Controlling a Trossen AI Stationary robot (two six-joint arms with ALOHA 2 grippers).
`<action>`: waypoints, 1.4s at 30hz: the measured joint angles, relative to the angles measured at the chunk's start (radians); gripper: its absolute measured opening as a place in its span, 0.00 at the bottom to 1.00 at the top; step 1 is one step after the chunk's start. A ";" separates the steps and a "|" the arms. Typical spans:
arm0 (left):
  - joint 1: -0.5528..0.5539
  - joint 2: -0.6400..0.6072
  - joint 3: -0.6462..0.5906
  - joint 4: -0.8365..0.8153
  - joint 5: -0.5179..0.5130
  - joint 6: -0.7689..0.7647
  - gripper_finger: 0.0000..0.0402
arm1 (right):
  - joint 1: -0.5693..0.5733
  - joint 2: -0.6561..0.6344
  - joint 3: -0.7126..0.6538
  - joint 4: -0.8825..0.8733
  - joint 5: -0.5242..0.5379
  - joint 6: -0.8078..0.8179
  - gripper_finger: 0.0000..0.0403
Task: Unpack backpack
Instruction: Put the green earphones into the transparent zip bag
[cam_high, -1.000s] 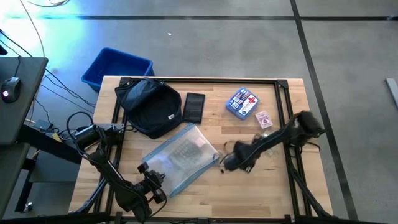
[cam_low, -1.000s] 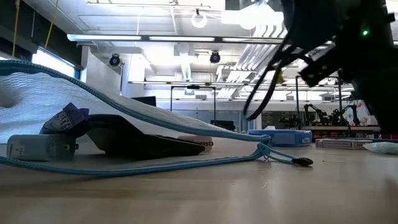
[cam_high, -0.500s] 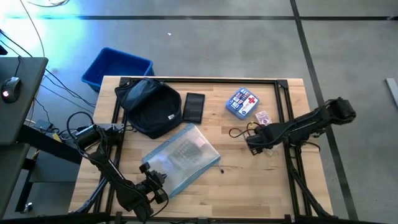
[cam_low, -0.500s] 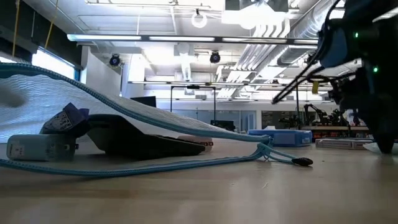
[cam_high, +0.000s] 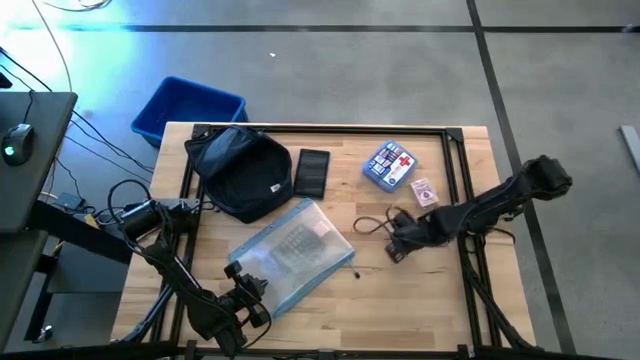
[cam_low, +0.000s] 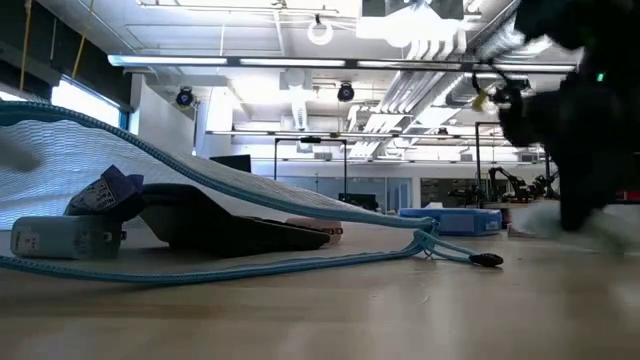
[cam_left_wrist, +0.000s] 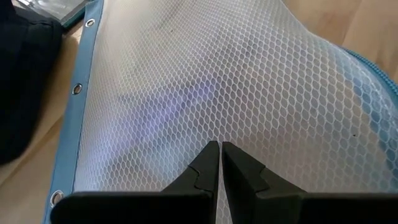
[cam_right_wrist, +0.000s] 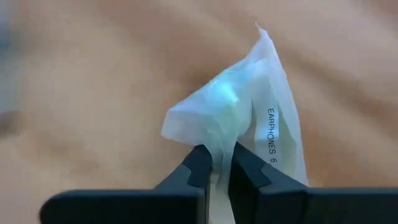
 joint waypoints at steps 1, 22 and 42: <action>0.000 0.000 0.000 -0.001 -0.003 0.000 0.00 | 0.026 0.010 0.009 0.100 -0.008 -0.022 0.04; -0.015 -0.001 0.212 -0.321 -0.024 -0.102 0.00 | 0.142 0.936 1.274 -0.128 -0.198 -1.122 0.01; -0.055 -0.001 0.214 -0.325 0.007 -0.119 0.00 | -0.065 1.179 1.634 -0.142 0.124 -1.317 0.05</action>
